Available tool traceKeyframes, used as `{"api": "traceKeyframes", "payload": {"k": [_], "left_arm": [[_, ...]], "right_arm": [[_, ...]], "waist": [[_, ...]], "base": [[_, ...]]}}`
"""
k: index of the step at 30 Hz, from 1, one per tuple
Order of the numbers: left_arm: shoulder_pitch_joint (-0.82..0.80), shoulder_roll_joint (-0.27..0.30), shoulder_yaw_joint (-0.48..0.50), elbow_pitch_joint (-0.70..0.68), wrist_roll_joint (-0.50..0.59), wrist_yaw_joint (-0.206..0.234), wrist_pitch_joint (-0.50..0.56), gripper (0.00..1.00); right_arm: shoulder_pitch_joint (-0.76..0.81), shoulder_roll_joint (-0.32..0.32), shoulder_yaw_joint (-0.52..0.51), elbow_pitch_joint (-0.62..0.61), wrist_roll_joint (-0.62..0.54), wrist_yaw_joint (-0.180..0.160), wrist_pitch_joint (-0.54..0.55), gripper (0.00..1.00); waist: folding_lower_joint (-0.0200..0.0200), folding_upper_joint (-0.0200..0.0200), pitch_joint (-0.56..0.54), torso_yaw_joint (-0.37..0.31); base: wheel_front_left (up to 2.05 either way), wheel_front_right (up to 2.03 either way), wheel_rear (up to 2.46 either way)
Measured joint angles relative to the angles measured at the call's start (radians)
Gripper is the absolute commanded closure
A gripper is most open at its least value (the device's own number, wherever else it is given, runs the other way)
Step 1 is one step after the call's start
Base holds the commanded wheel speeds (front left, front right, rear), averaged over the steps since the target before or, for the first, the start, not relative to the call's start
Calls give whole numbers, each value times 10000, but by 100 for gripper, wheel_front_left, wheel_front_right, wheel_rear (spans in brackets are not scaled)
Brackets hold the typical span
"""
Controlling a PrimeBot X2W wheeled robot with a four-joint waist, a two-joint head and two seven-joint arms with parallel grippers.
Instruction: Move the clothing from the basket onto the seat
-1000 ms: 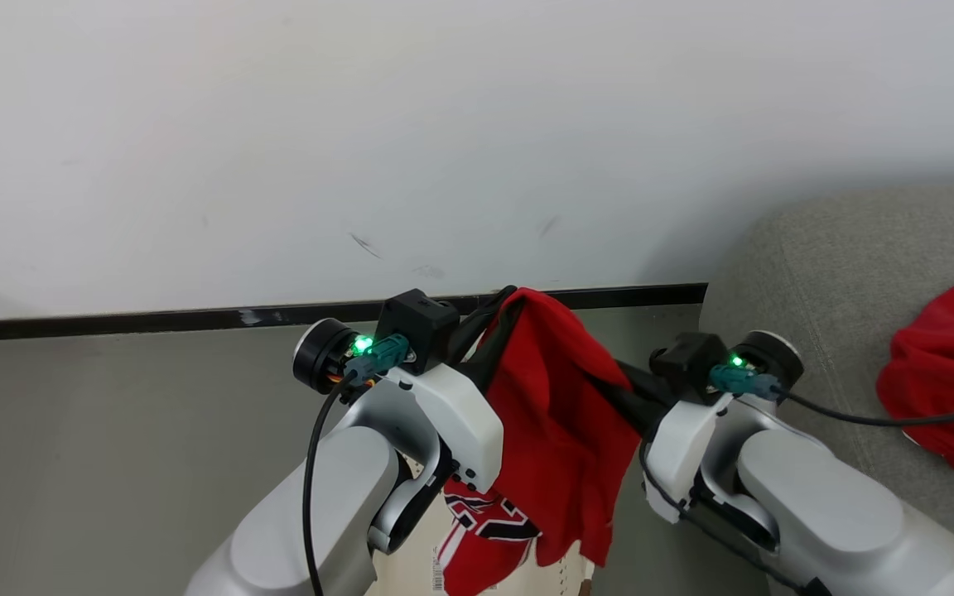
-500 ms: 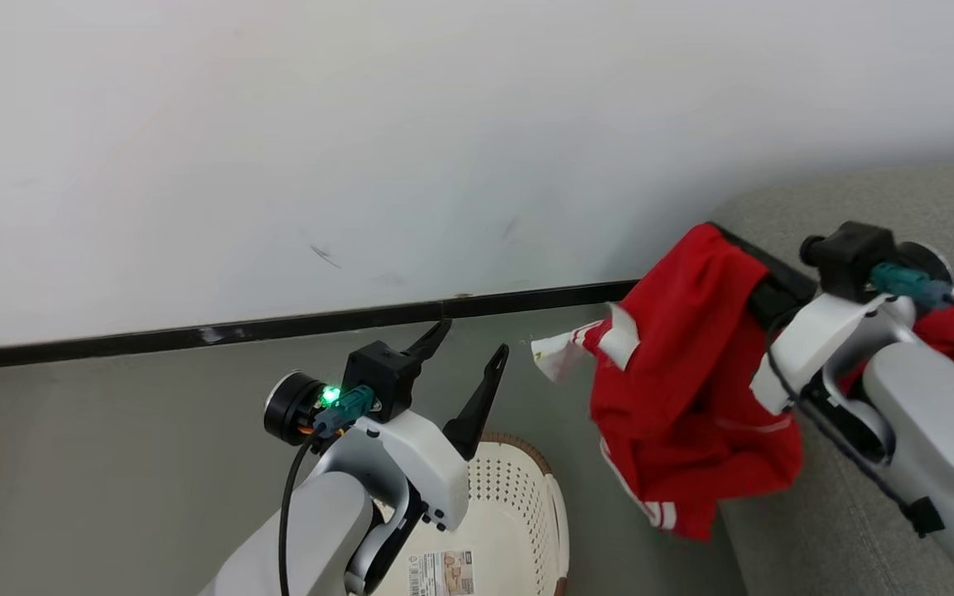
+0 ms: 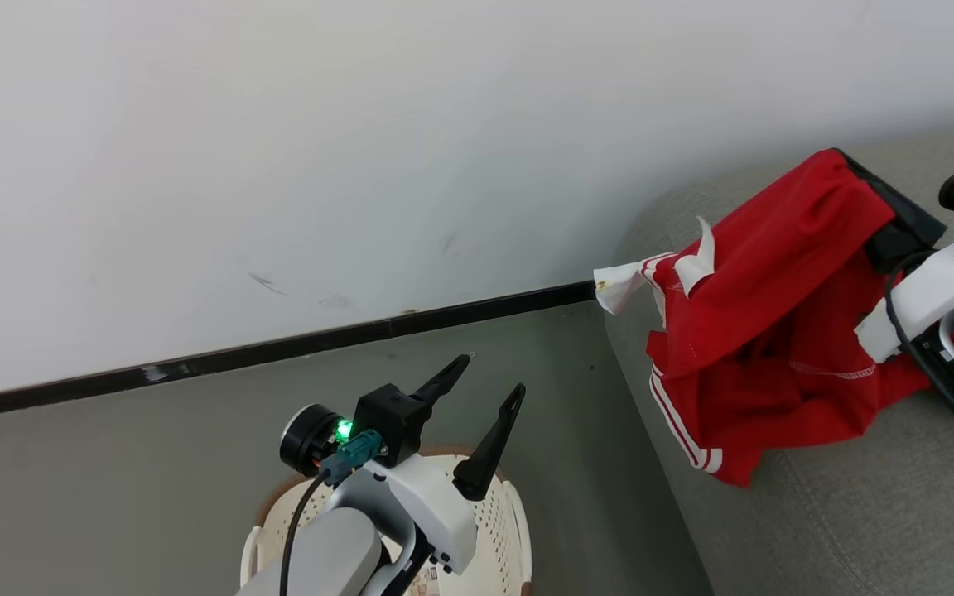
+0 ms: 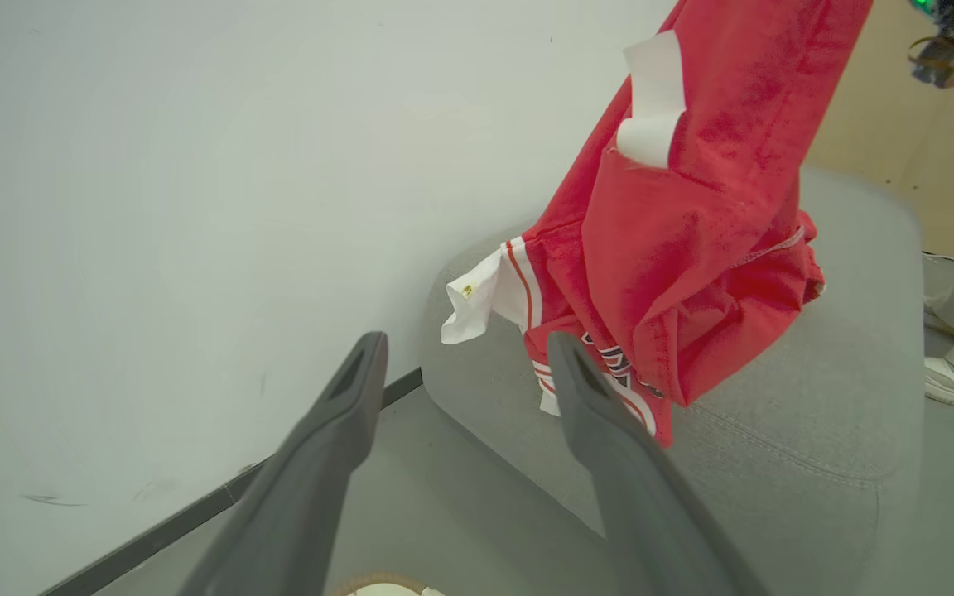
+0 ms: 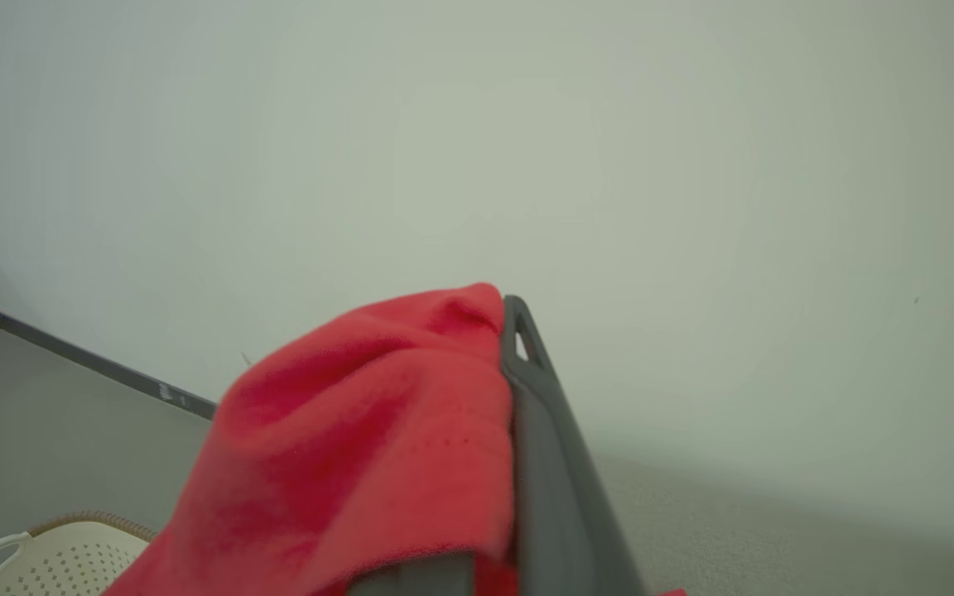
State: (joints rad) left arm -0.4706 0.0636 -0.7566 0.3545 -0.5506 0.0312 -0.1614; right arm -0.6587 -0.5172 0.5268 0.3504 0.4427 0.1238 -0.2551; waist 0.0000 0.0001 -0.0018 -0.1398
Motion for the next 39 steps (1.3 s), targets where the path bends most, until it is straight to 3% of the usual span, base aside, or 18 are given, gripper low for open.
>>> {"api": "traceKeyframes", "payload": {"k": [6,17,27,39], "left_arm": [[152,-6,-102,-2,0,-90,-174,0],[505,-2,-134,-138,2,-73,-251,0],[532,221,-159,-545,286,165,-236,0],[464,727,-105,-1569,708,512,71,0]], "right_arm": [[517,-311,-334,-136,230,-2,0,100],[703,-163,-330,46,951,-2,0,100],[-2155,-395,-1197,708,1210,0,372,100],[-4938,-1386,-2713,2138,761,-2,802,100]], "waist": [[0,0,-69,-463],[0,0,24,-1114],[1,0,654,-1339],[0,0,1652,-1212]], "base": [[0,0,0],[0,0,0],[0,0,0],[0,0,0]]}}
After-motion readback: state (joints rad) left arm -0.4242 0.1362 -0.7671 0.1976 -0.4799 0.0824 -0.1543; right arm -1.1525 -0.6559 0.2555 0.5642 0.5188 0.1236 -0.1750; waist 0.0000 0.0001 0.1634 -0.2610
